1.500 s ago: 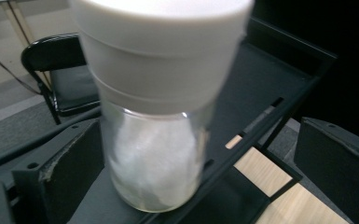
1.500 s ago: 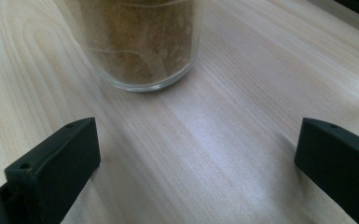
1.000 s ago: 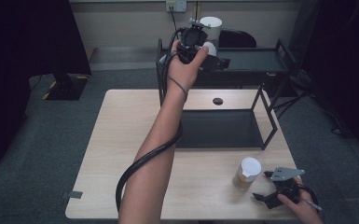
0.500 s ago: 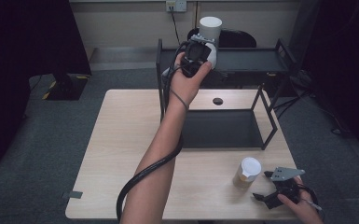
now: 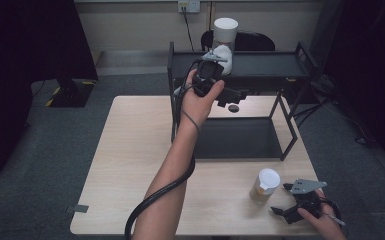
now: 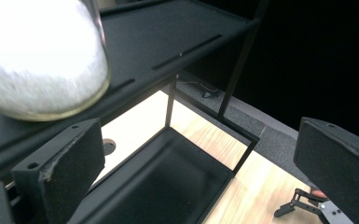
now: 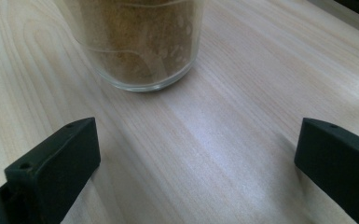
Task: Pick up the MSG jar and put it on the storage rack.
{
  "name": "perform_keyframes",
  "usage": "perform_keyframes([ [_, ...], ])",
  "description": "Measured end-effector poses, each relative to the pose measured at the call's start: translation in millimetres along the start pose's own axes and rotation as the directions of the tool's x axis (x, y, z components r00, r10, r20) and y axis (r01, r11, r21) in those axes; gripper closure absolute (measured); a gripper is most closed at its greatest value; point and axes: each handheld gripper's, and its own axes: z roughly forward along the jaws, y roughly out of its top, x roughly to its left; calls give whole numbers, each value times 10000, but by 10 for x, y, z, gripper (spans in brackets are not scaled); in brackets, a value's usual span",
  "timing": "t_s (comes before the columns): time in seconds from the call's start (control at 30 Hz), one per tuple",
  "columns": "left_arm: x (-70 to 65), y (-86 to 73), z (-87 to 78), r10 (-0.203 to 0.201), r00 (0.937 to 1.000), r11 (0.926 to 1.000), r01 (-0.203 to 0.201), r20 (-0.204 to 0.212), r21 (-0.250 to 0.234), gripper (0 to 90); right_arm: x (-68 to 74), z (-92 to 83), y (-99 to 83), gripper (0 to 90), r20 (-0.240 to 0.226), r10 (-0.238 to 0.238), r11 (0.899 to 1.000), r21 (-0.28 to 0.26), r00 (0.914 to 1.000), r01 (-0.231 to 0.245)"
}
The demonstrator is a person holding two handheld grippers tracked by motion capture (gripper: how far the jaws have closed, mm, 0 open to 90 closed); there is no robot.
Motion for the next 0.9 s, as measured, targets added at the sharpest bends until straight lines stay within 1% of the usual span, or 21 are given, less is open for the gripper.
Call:
perform_keyframes([
  [0.1, -4, -61, 16, 82, 10000, 10000, -82, 5, 43, 13, 0, 0, 0, 0, -2, 11, 10000, -4, 10000, -11],
  [0.33, 23, -212, 42, 19, 10000, 9999, -20, 55, 140, 13, 1, 0, 0, 0, 0, 12, 10000, -3, 10000, -12],
  [0.43, 36, -269, 45, 66, 10000, 9997, -67, 57, 239, 13, 1, 0, 0, 0, 0, 12, 10000, -3, 10000, -12],
  [0.63, 100, -417, 41, -45, 9999, 9996, 41, 130, 282, 13, 1, 0, 0, 0, 2, 12, 10000, -3, 10000, -12],
  [0.77, 143, -550, 39, -182, 9998, 9993, 179, 93, 330, 13, 4, 1, -1, 0, 13, 22, 10000, -11, 10000, -22],
  [0.9, 186, -681, 39, -313, 9994, 9987, 307, 161, 396, 13, 6, 2, -1, 0, 21, 31, 10000, -13, 10000, -31],
])
